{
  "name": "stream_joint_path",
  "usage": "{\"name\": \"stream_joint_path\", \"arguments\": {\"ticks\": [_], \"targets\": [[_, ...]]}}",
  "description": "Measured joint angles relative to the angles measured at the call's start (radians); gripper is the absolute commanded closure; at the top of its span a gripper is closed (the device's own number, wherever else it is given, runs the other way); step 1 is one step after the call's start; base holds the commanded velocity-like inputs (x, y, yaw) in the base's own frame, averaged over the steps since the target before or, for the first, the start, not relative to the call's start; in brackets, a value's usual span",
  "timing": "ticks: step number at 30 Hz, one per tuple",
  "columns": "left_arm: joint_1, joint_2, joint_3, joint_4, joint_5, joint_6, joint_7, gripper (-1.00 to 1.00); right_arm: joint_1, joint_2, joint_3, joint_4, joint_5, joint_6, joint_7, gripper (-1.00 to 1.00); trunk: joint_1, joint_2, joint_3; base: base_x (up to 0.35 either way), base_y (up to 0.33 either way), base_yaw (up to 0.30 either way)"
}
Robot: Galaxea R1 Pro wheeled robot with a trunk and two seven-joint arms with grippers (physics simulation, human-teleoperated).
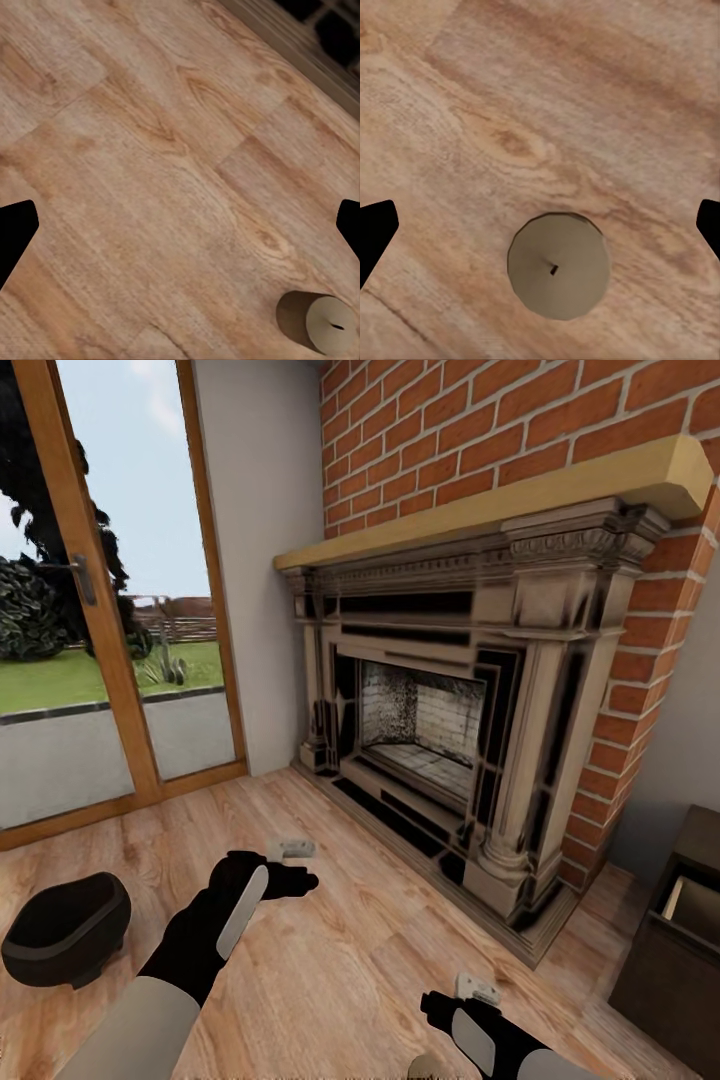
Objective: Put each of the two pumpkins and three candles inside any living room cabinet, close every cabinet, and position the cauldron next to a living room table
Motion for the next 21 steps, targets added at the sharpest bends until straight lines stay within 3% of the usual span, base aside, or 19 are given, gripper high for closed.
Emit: {"name": "stream_joint_path", "arguments": {"ticks": [5,11,18,21], "targets": [[0.001,0.006,0.007,-0.020,0.007,0.001,-0.006,-1.00,0.000,-0.001,0.001,-0.001,0.006,-0.015,0.001,-1.00,0.002,-0.001,-0.019,0.000,0.000,0.000],[0.003,0.025,0.014,-0.075,0.102,0.033,-0.008,-1.00,0.000,0.001,0.005,-0.001,0.012,-0.017,0.001,-1.00,0.005,-0.003,-0.043,0.000,0.000,0.000],[0.003,0.030,0.015,-0.080,0.138,0.044,-0.008,-1.00,0.000,0.002,0.006,-0.002,0.013,-0.018,0.001,-1.00,0.008,-0.004,-0.070,0.000,0.000,0.000],[0.003,0.031,0.017,-0.079,0.171,0.045,-0.008,-1.00,0.000,0.002,0.006,-0.002,0.013,-0.018,0.001,-1.00,0.009,-0.005,-0.081,0.000,0.000,0.000]]}}
